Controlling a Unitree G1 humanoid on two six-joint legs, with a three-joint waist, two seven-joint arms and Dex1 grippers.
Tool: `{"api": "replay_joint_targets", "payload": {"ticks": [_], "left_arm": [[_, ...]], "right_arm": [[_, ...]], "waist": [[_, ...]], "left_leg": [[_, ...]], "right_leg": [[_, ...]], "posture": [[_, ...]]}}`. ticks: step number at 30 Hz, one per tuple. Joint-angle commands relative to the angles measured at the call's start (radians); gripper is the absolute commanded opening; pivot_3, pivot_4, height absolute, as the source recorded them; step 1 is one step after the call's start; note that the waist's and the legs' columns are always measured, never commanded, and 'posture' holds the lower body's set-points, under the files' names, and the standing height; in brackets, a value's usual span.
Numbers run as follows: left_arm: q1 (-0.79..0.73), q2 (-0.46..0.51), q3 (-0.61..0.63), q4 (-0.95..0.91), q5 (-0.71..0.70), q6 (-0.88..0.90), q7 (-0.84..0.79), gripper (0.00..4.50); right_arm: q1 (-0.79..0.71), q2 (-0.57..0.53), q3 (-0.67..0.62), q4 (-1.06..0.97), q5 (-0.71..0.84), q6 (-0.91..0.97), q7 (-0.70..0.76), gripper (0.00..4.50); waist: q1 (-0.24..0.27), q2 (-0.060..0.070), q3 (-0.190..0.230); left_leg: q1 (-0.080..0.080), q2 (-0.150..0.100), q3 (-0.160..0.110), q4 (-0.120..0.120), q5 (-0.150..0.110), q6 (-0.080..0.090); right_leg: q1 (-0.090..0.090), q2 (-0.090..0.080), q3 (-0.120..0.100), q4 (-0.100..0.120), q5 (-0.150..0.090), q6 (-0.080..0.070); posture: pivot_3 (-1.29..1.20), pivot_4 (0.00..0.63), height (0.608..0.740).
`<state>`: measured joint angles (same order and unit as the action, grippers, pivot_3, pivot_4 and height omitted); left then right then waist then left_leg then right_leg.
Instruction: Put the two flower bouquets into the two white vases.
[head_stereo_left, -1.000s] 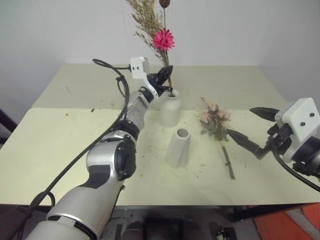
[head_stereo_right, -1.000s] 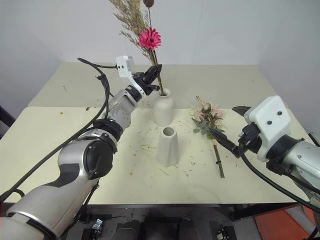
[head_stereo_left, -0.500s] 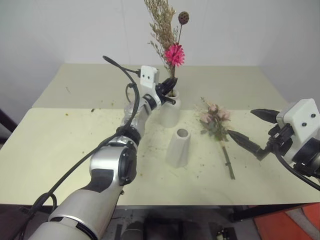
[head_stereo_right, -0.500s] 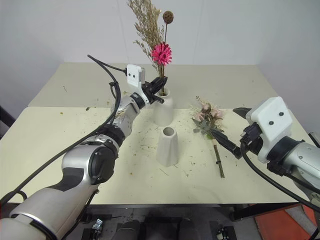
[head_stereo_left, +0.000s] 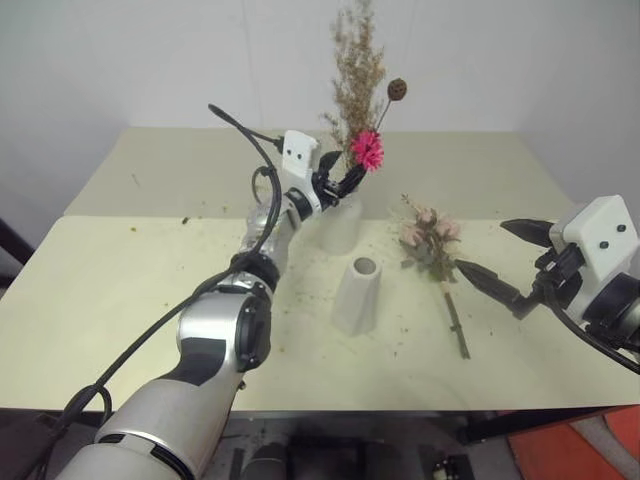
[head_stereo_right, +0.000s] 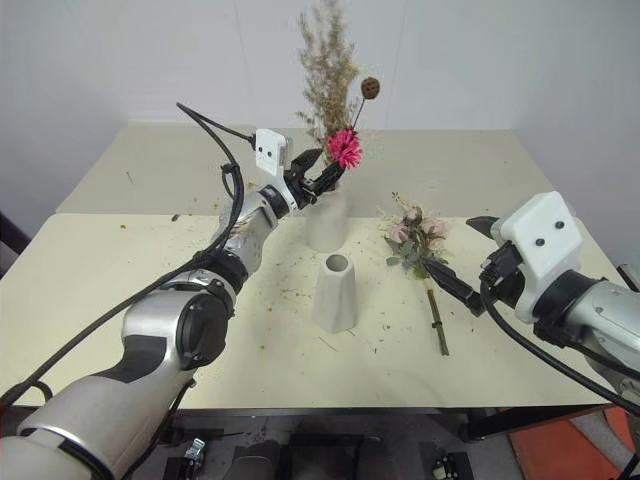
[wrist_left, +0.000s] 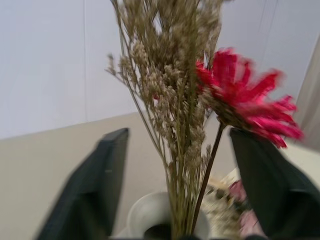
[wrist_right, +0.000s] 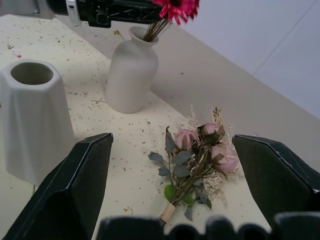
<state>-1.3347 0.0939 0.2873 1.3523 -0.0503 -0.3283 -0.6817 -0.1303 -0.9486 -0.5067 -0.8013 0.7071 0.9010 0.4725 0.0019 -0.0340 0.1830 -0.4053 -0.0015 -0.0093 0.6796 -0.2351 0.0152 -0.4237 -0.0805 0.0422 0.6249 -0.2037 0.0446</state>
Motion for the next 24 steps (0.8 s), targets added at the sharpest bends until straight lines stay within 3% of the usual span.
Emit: {"api": "replay_joint_targets", "payload": {"ticks": [1, 15, 20, 24], "left_arm": [[0.006, 0.032, -0.036, -0.02, 0.034, -0.023, 0.004, 4.47], [0.143, 0.255, 0.017, -0.158, -0.141, -0.015, -0.494, 4.47], [0.184, 0.383, -0.067, -0.413, -0.178, 0.108, -0.765, 4.47], [0.219, 0.49, -0.166, -0.737, -0.251, 0.303, -0.907, 4.47]], "right_arm": [[-0.016, -0.006, -0.015, -0.009, -0.018, -0.014, -0.016, 4.5], [-0.019, -0.008, -0.019, 0.028, -0.018, 0.008, 0.003, 4.5], [-0.068, -0.071, 0.063, 0.165, -0.007, 0.113, 0.03, 4.5], [-0.203, -0.12, 0.239, 0.321, -0.058, 0.191, 0.032, 4.5]], "waist": [[0.0, 0.0, 0.0], [-0.014, 0.0, 0.0], [-0.016, 0.0, 0.0], [-0.017, 0.001, 0.0]], "left_leg": [[0.0, 0.0, 0.0, 0.0, 0.0, 0.0], [0.0, 0.001, 0.0, 0.0, 0.0, 0.0], [0.0, 0.001, 0.0, 0.0, 0.0, 0.0], [0.0, 0.002, 0.0, 0.0, 0.0, 0.0]], "right_leg": [[0.0, 0.0, 0.0, 0.0, 0.0, 0.0], [0.0, 0.0, 0.0, 0.001, 0.0, 0.0], [0.0, 0.001, 0.0, 0.001, 0.0, 0.0], [0.0, 0.001, 0.0, 0.002, 0.0, 0.0]], "posture": [[0.0, 0.15, 0.74], [0.0, 0.15, 0.74], [0.0, 0.15, 0.74], [0.0, 0.15, 0.74]]}}
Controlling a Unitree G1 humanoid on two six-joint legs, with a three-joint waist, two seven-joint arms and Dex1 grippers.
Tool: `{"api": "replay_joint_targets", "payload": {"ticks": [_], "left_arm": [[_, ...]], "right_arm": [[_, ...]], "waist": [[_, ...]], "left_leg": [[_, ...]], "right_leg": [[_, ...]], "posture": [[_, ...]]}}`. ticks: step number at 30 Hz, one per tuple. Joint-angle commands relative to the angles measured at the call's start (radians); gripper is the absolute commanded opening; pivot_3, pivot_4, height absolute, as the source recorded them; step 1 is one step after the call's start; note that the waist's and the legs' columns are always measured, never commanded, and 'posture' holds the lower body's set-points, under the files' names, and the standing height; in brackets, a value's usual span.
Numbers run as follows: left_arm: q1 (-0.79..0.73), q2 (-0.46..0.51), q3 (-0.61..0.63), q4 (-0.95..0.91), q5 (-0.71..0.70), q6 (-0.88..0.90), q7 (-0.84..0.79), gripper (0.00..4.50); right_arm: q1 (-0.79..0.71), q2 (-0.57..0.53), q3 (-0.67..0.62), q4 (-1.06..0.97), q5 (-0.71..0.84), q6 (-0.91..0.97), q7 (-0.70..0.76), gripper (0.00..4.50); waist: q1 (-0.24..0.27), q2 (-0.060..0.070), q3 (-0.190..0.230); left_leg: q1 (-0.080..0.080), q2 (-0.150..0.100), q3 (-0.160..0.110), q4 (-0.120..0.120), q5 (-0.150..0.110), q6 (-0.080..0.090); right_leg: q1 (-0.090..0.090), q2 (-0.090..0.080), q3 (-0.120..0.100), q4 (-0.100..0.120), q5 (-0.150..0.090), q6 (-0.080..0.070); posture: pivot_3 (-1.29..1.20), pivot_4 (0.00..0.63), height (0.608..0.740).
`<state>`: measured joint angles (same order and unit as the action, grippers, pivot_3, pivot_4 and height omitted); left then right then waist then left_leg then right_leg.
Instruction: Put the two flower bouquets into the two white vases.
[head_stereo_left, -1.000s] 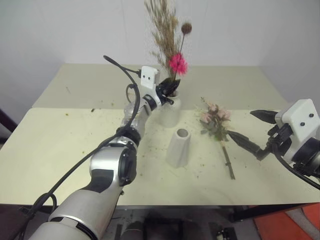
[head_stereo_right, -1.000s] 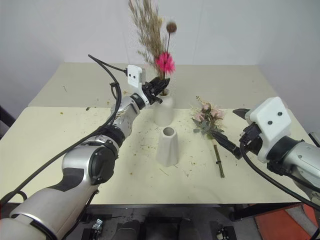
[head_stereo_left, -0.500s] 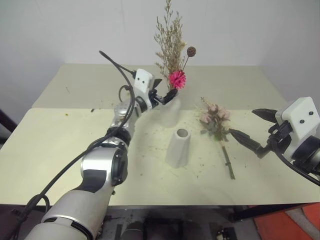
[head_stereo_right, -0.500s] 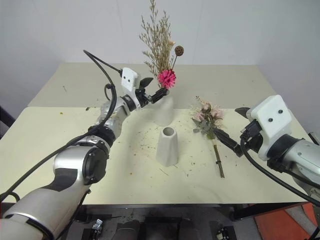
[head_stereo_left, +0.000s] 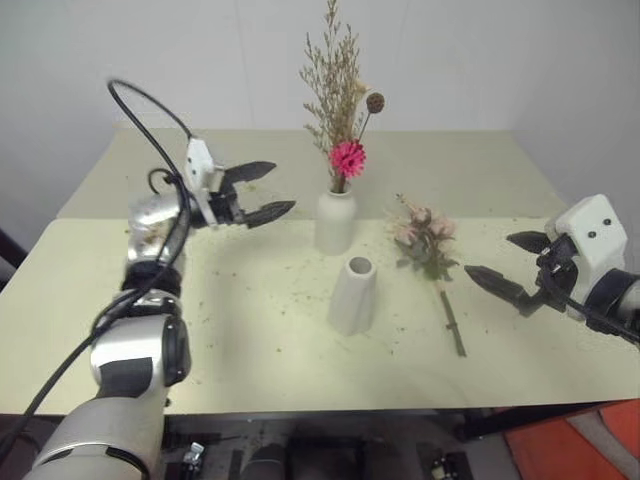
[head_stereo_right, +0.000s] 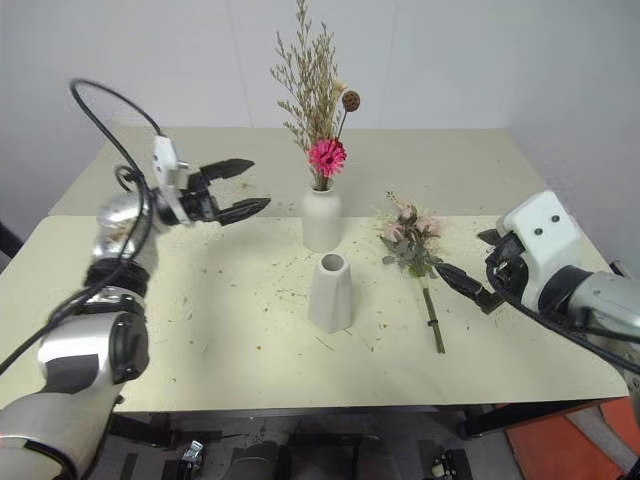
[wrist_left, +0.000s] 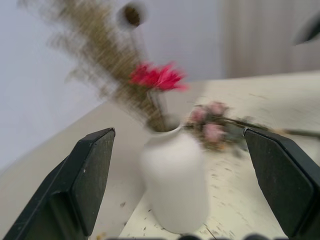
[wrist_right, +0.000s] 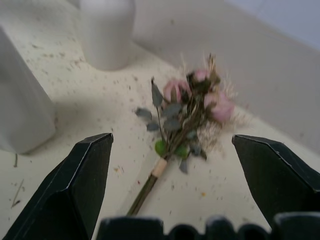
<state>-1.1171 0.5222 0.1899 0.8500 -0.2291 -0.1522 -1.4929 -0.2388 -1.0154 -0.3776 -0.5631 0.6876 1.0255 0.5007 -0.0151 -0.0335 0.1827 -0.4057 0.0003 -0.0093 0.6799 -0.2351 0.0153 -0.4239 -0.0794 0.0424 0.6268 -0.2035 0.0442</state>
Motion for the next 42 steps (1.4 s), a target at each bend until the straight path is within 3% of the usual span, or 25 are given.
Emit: {"api": "replay_joint_targets", "payload": {"ticks": [1, 6, 10, 22, 25, 35, 38, 42], "left_arm": [[0.006, 0.091, -0.094, -0.309, -0.096, 0.169, -0.111, 4.47], [0.056, 0.254, -0.22, -0.577, -0.28, 0.287, -0.122, 4.47], [0.108, 0.346, -0.293, -0.633, -0.26, 0.232, -0.122, 4.47], [0.231, 0.371, -0.261, -0.698, -0.256, 0.258, -0.108, 4.47], [0.249, 0.374, -0.245, -0.724, -0.257, 0.269, -0.097, 4.5], [0.288, 0.379, -0.192, -0.756, -0.242, 0.285, -0.042, 4.5], [0.287, 0.382, -0.181, -0.747, -0.23, 0.28, -0.029, 4.5], [0.314, 0.394, -0.143, -0.759, -0.25, 0.307, -0.008, 4.5]], "right_arm": [[-0.135, -0.079, 0.176, 0.116, -0.054, 0.085, 0.03, 4.5], [-0.306, -0.059, 0.353, 0.271, -0.083, 0.138, 0.102, 4.5], [-0.413, 0.029, 0.471, 0.417, -0.145, 0.19, 0.085, 4.5], [-0.59, 0.223, 0.584, 0.722, -0.295, 0.198, 0.09, 4.5], [-0.611, 0.242, 0.581, 0.772, -0.313, 0.198, 0.103, 3.96], [-0.651, 0.296, 0.595, 0.862, -0.366, 0.189, 0.125, 0.38], [-0.654, 0.314, 0.576, 0.879, -0.39, 0.183, 0.104, 0.19], [-0.66, 0.343, 0.439, 0.878, -0.427, 0.145, -0.033, 0.19]], "waist": [[-0.002, 0.001, 0.0], [-0.006, 0.001, 0.0], [-0.012, 0.002, -0.001], [-0.013, 0.002, -0.001], [-0.012, 0.002, -0.001], [-0.023, 0.002, -0.001], [-0.025, 0.002, -0.001], [-0.026, 0.002, -0.001]], "left_leg": [[0.001, 0.0, 0.0, 0.0, 0.0, 0.0], [0.001, 0.003, 0.0, 0.0, -0.001, 0.001], [0.002, 0.003, 0.001, 0.0, -0.001, 0.001], [-0.001, 0.003, 0.002, 0.0, -0.001, 0.002], [-0.001, 0.003, 0.002, 0.0, -0.001, 0.002], [0.0, 0.003, 0.002, 0.0, -0.001, 0.002], [0.0, 0.003, 0.002, 0.0, -0.001, 0.002], [0.0, 0.003, 0.002, 0.0, -0.001, 0.002]], "right_leg": [[0.0, 0.0, 0.0, 0.0, 0.0, 0.0], [-0.001, 0.002, 0.001, -0.001, 0.0, 0.0], [-0.001, 0.002, 0.002, 0.0, 0.0, -0.001], [-0.004, 0.002, 0.001, 0.001, -0.001, -0.002], [-0.004, 0.003, 0.001, 0.001, -0.001, -0.002], [-0.004, 0.003, 0.001, 0.002, -0.001, -0.002], [-0.004, 0.003, 0.001, 0.002, -0.001, -0.002], [-0.004, 0.003, 0.001, 0.002, -0.001, -0.002]], "posture": [[0.0, 0.15, 0.74], [0.0, 0.15, 0.74], [0.0, 0.15, 0.74], [0.0, 0.15, 0.74], [0.0, 0.15, 0.74], [0.0, 0.15, 0.74], [0.0, 0.15, 0.74], [0.0, 0.15, 0.74]]}}
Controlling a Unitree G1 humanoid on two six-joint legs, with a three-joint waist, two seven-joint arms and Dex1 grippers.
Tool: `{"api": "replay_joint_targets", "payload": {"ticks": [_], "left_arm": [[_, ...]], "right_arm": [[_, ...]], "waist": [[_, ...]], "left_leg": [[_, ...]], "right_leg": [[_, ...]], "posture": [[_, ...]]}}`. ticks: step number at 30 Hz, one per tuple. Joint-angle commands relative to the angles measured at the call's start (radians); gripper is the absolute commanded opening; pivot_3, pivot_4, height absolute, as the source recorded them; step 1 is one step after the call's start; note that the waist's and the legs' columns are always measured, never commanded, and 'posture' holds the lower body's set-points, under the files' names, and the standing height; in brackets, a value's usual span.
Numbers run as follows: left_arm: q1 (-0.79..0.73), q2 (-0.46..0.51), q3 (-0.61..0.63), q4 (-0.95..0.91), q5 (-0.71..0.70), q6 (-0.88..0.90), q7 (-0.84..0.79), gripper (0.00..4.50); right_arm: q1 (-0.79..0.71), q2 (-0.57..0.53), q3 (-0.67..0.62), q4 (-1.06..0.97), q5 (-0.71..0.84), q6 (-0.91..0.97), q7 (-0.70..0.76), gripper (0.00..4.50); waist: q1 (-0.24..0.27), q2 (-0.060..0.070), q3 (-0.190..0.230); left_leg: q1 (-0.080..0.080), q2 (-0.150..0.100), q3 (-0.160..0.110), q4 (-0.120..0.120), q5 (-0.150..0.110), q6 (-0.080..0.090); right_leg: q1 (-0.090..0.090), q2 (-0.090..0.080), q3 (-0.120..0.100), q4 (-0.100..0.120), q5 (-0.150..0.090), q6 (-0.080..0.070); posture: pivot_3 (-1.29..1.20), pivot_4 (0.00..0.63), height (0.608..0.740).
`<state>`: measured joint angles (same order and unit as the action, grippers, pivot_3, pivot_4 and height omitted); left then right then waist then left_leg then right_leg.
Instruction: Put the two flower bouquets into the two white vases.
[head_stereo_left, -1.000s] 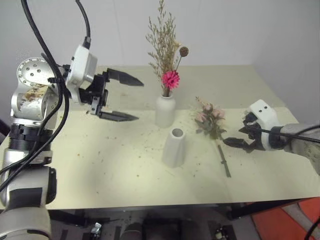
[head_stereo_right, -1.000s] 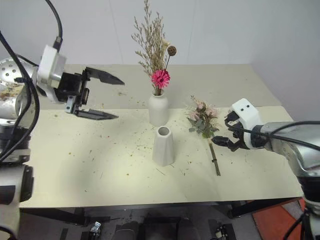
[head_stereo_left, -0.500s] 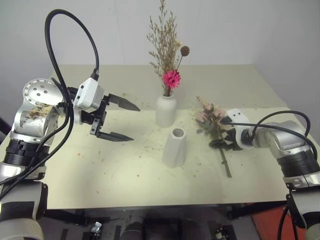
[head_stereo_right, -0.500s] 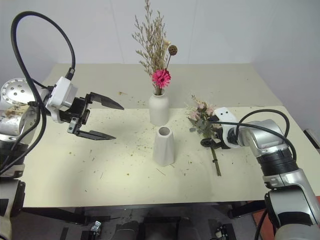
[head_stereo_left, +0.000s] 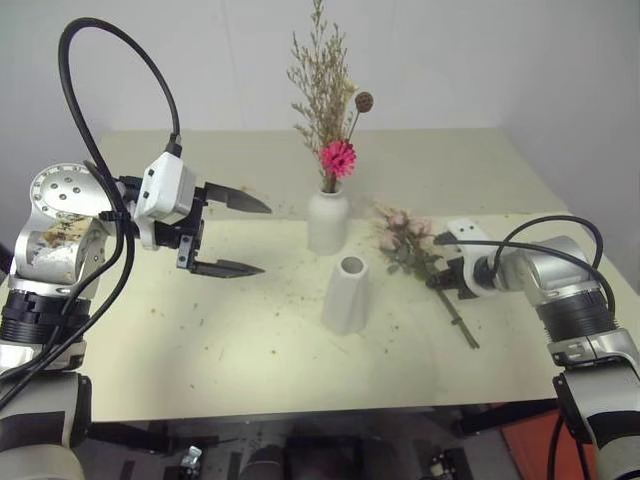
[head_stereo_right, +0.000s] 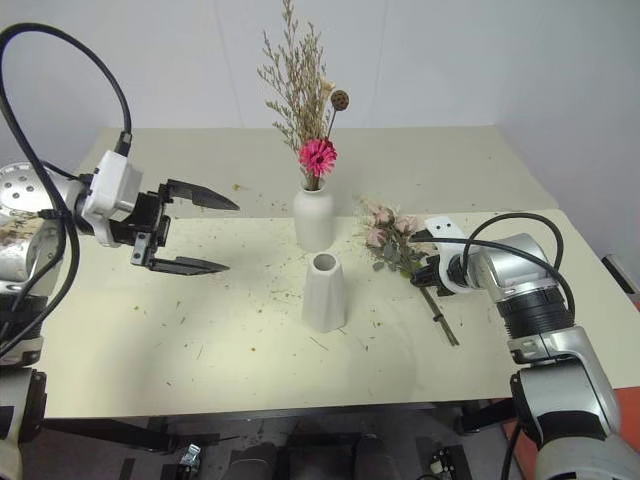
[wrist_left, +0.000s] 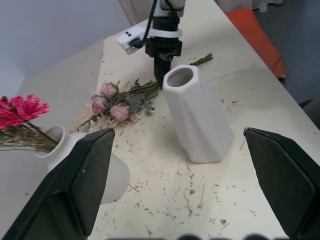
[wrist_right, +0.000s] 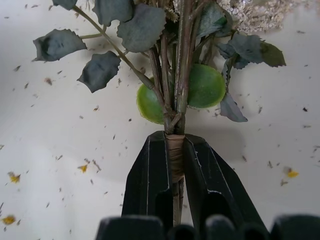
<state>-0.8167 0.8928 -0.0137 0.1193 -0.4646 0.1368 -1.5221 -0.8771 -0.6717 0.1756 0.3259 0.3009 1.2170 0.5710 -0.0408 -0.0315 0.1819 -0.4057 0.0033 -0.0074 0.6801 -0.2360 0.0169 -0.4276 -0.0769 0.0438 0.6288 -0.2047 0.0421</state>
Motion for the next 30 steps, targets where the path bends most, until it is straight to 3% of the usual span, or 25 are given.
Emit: {"api": "replay_joint_targets", "payload": {"ticks": [1, 7, 12, 18, 30], "left_arm": [[0.028, 0.029, 0.076, -0.034, -0.027, 0.033, 0.03, 4.5], [0.15, 0.052, 0.177, -0.076, -0.094, 0.109, 0.059, 4.5], [0.264, 0.065, 0.255, -0.066, -0.143, 0.1, 0.007, 4.5], [0.313, 0.099, 0.29, -0.048, -0.147, 0.131, 0.006, 4.5], [0.465, 0.141, 0.325, -0.1, -0.111, 0.113, 0.035, 4.5]], "right_arm": [[-0.017, 0.009, -0.17, -0.036, -0.056, -0.07, -0.167, 0.19], [0.124, 0.09, -0.42, -0.413, -0.13, -0.326, -0.431, 0.19], [0.169, 0.214, -0.644, -0.706, 0.127, -0.409, -0.351, 0.19], [0.166, 0.253, -0.634, -0.885, 0.372, -0.419, -0.247, 0.19], [0.184, 0.428, -0.514, -1.001, 0.596, -0.473, -0.358, 0.19]], "waist": [[0.0, 0.0, 0.0], [0.0, 0.0, 0.0], [-0.004, 0.001, 0.0], [-0.004, 0.001, 0.0], [-0.002, 0.001, 0.0]], "left_leg": [[0.0, 0.0, 0.0, 0.0, 0.0, 0.0], [-0.003, 0.001, 0.0, -0.002, 0.0, 0.0], [-0.004, 0.001, 0.001, -0.002, 0.0, 0.0], [-0.001, 0.004, 0.002, -0.002, 0.0, 0.0], [-0.001, 0.007, 0.003, -0.003, 0.0, 0.0]], "right_leg": [[0.0, 0.0, 0.0, 0.0, 0.0, 0.0], [-0.005, 0.0, 0.0, 0.003, 0.0, 0.0], [-0.008, 0.0, 0.002, 0.003, 0.0, 0.0], [-0.005, 0.002, 0.001, 0.003, 0.0, -0.001], [-0.007, 0.003, 0.001, 0.003, 0.0, -0.002]], "posture": [[0.0, 0.15, 0.74], [0.0, 0.15, 0.74], [0.0, 0.15, 0.74], [0.0, 0.15, 0.74], [0.0, 0.15, 0.74]]}}
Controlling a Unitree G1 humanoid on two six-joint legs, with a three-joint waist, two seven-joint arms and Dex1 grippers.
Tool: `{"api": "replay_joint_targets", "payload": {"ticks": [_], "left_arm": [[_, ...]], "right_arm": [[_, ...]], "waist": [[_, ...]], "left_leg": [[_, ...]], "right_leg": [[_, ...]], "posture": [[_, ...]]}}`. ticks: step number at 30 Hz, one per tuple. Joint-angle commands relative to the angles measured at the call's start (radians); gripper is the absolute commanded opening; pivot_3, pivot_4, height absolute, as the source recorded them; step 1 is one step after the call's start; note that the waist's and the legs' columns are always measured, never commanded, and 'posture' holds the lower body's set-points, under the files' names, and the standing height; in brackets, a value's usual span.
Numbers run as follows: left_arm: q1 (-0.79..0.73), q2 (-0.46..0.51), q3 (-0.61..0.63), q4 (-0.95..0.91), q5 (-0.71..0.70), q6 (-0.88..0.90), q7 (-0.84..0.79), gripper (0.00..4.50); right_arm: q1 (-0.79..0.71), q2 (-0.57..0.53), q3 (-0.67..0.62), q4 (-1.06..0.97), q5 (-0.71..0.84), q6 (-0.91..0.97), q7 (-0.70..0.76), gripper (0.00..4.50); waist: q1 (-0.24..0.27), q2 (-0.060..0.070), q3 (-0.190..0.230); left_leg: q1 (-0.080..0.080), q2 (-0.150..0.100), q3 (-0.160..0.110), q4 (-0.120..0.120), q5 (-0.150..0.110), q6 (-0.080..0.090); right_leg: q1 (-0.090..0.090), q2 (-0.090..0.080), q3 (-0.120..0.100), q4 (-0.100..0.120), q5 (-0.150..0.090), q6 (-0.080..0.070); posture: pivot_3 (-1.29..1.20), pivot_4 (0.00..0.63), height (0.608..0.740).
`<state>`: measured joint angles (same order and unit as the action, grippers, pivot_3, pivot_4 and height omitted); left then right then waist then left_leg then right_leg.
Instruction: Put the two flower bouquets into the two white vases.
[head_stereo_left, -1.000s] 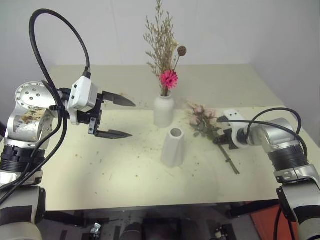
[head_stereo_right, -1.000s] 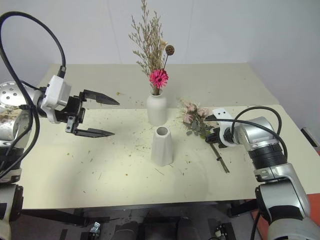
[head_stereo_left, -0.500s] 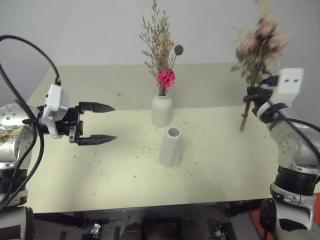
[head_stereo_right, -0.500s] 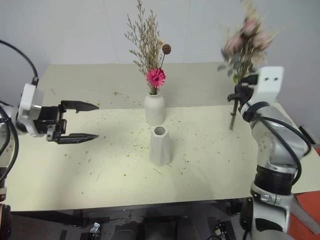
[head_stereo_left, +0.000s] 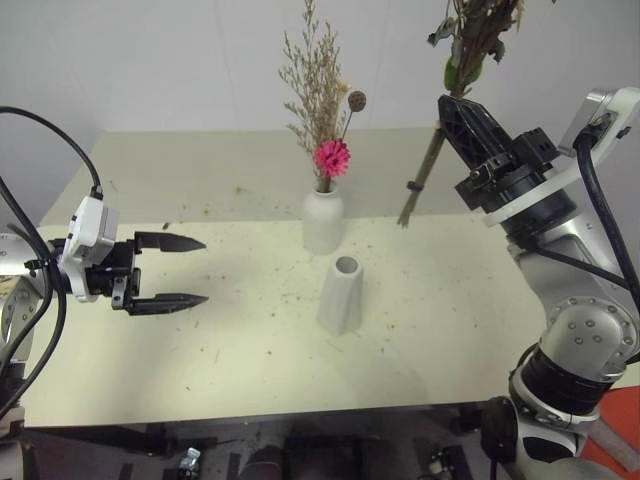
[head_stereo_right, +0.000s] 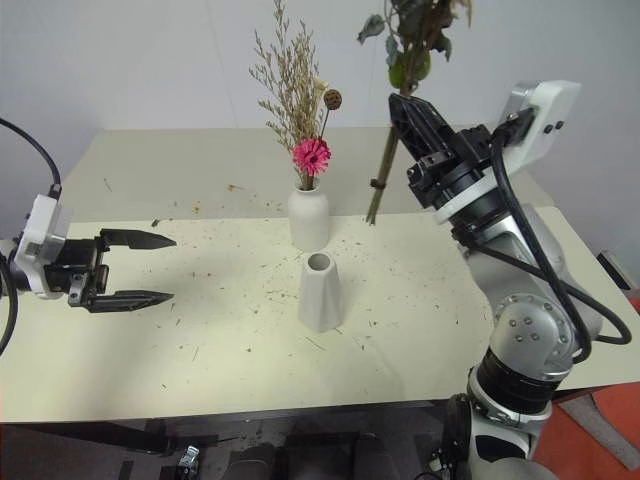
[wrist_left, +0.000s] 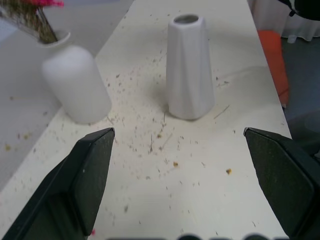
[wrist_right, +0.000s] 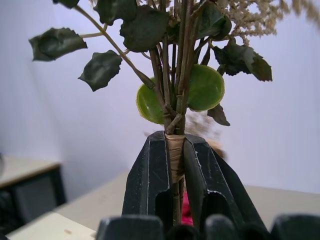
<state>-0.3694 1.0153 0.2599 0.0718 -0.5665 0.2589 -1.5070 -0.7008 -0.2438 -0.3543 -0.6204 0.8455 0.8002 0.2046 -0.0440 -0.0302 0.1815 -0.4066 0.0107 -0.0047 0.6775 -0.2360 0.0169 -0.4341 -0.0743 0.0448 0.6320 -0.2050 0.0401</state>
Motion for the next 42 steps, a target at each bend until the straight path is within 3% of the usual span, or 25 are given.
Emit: {"api": "replay_joint_targets", "payload": {"ticks": [1, 5, 16, 42], "left_arm": [[0.025, 0.018, 0.055, -0.063, -0.013, -0.005, 0.026, 4.5], [0.037, 0.019, 0.071, -0.089, -0.027, 0.012, 0.047, 4.5], [0.083, 0.017, 0.13, -0.173, -0.054, 0.065, 0.121, 4.5], [0.115, 0.009, 0.151, -0.229, -0.078, 0.083, 0.195, 4.5]], "right_arm": [[0.019, 0.0, 0.022, -0.057, 0.064, -0.064, 0.019, 0.19], [0.062, 0.006, 0.048, -0.046, 0.129, -0.087, 0.046, 0.19], [0.132, 0.017, 0.18, 0.024, 0.049, -0.205, 0.115, 0.19], [0.19, 0.048, 0.271, 0.207, -0.09, -0.368, 0.232, 0.19]], "waist": [[0.003, 0.0, 0.0], [0.004, 0.0, 0.0], [0.0, 0.0, 0.0], [0.0, 0.0, 0.0]], "left_leg": [[0.0, 0.0, 0.0, 0.0, 0.0, 0.0], [0.0, 0.001, 0.0, 0.0, 0.0, 0.0], [0.001, 0.002, 0.001, 0.0, 0.0, 0.0], [0.002, 0.004, 0.002, -0.001, 0.0, 0.0]], "right_leg": [[0.0, 0.0, 0.0, 0.0, 0.0, 0.0], [0.001, 0.0, -0.001, -0.001, 0.0, 0.0], [0.0, 0.003, 0.0, 0.0, 0.001, -0.001], [0.0, 0.006, 0.0, 0.0, 0.001, -0.004]], "posture": [[0.0, 0.15, 0.74], [0.0, 0.15, 0.74], [0.0, 0.15, 0.74], [0.0, 0.15, 0.74]]}}
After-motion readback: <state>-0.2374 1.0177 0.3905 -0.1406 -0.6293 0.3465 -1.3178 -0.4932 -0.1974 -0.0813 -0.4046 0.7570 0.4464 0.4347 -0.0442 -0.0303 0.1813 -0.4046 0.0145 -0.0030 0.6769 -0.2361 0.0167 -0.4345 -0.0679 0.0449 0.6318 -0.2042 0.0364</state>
